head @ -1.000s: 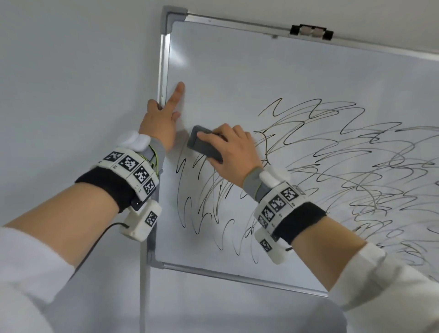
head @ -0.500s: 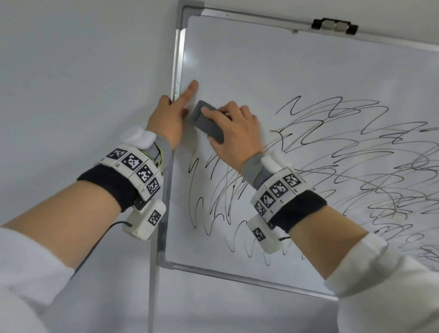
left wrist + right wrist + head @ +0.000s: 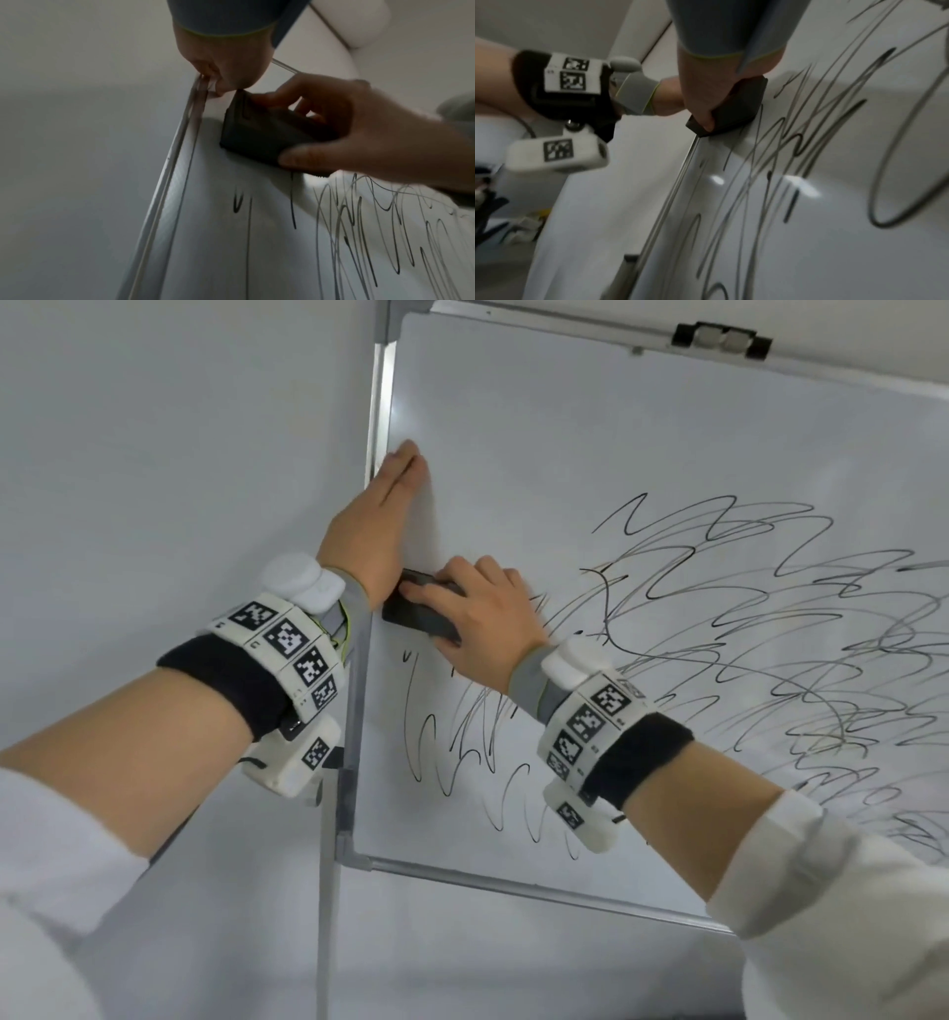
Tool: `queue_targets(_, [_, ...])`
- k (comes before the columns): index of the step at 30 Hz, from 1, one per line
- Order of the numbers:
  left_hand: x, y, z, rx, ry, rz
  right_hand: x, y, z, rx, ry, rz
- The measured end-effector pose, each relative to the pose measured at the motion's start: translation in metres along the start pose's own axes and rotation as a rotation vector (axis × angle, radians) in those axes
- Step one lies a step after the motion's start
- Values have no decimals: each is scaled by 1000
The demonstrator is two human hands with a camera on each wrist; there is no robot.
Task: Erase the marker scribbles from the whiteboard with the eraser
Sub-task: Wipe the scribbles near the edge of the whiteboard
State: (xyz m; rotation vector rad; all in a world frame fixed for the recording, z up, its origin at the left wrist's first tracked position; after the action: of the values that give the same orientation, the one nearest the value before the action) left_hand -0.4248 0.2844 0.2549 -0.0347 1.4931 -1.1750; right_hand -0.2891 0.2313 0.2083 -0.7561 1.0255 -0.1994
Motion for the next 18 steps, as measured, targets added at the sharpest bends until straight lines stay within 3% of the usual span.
queue_targets(8, [0,10,-1,-28,32,-23,60,47,-31,28,-211,-199])
queue_targets(14, [0,11,-1,-23,21,-22,2,2,2,7,12,7])
queue_targets(18, [0,13,-3,-16,52,-18,33,22,-13,23,-68,-48])
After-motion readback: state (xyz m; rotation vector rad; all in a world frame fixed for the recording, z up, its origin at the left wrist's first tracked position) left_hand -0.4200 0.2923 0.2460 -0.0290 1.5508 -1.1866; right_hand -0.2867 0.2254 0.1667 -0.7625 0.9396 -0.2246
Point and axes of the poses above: each hand's wrist, its own x-axis away from the middle knuckle, its own y-axis out of the palm, z = x × y, the point moved 2 cm from there along -x, towards the middle knuckle, and after that the axes turned 4 degrees about -z, right-handed, at the moved point
